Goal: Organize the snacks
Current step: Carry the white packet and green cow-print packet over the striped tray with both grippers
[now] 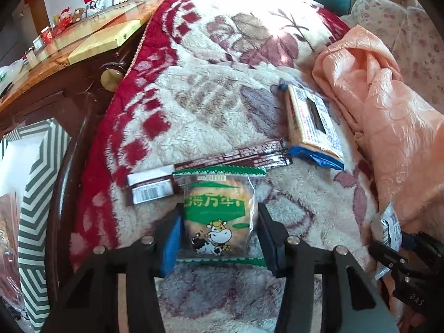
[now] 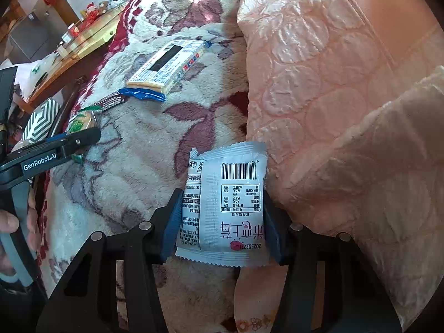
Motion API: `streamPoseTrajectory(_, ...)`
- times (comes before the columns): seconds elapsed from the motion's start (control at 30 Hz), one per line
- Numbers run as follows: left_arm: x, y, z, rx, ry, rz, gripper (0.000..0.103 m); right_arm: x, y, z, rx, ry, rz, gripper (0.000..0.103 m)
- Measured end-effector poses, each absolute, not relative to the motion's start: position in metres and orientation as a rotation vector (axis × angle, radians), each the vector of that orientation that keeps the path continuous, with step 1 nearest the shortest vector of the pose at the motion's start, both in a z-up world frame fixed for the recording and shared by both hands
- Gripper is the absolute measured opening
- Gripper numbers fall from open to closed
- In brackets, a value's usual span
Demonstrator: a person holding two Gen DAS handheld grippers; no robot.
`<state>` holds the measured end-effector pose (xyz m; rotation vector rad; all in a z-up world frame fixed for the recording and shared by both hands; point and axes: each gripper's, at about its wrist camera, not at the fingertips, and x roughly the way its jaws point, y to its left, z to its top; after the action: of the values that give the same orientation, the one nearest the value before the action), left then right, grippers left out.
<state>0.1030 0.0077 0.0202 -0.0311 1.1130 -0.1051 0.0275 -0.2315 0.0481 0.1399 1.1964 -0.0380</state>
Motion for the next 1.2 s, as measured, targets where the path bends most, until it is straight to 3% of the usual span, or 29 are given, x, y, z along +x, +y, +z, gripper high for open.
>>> streamPoseTrajectory(1.2, -0.005, 0.073, 0.079, -0.017, 0.951, 0.061, 0.051, 0.011, -0.120, 0.092, 0.058, 1.121, 0.248, 0.052)
